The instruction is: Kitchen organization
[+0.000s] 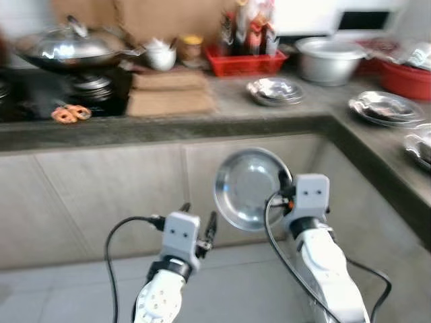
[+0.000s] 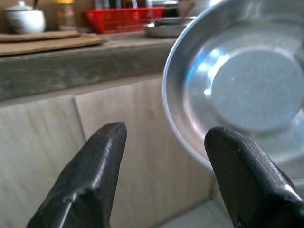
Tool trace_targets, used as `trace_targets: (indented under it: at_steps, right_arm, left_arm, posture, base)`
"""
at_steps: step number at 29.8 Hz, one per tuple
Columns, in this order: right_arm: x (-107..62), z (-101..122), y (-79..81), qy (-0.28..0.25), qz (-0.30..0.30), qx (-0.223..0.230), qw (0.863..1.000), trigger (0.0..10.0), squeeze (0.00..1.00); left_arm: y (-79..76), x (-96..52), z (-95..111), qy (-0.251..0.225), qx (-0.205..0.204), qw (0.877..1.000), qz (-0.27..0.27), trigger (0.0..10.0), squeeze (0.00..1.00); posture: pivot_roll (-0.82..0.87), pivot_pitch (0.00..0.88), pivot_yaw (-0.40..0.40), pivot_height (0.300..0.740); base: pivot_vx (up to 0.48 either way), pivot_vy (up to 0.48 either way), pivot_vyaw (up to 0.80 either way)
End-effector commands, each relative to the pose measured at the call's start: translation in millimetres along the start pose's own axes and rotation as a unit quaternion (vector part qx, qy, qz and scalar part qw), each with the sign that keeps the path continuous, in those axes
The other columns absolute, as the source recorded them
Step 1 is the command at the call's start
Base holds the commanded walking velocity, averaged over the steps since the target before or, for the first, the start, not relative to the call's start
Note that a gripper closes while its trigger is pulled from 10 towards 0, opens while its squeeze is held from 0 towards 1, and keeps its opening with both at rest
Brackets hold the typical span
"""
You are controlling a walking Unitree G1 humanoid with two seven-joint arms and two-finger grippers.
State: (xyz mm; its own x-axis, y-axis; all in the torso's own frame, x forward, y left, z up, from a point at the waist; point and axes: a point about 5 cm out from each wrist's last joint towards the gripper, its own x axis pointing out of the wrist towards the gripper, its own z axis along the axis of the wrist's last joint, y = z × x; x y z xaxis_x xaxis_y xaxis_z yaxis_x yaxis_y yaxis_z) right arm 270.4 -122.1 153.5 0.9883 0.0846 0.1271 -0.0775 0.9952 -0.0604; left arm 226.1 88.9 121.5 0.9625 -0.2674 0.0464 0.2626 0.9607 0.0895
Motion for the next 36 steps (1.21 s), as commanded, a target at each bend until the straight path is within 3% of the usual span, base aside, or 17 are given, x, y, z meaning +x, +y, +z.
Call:
trace_targets:
  at_steps: [1, 27, 36]
  right_arm:
    - [-1.9, 6.0, 2.4, -0.021, 0.015, -0.011, 1.0, 10.0, 0.0]
    - [-13.9, -2.9, 1.5, -0.001, 0.015, -0.013, 1.0, 10.0, 0.0]
    - [-12.9, -2.3, 1.8, -0.005, 0.012, -0.021, 1.0, 10.0, 0.0]
  left_arm:
    - [-3.2, -0.2, 1.9, -0.003, -0.007, 1.0, -0.007, 10.0, 0.0]
    - [-2.0, -2.2, -0.7, 0.001, -0.017, 1.0, -0.013, 10.0, 0.0]
    - [-3.9, -2.9, -1.6, 0.006, -0.017, 1.0, -0.018, 10.0, 0.0]
  posture:
    - [0.03, 0.045, -0.017, 0.74]
    - [0.02, 0.035, -0.011, 0.74]
    - [0.02, 0.038, -0.01, 0.74]
  base:
    - [-0.281, 0.0, -0.8]
    - [-0.321, 0.0, -0.8]
    - [0.0, 0.0, -0.69]
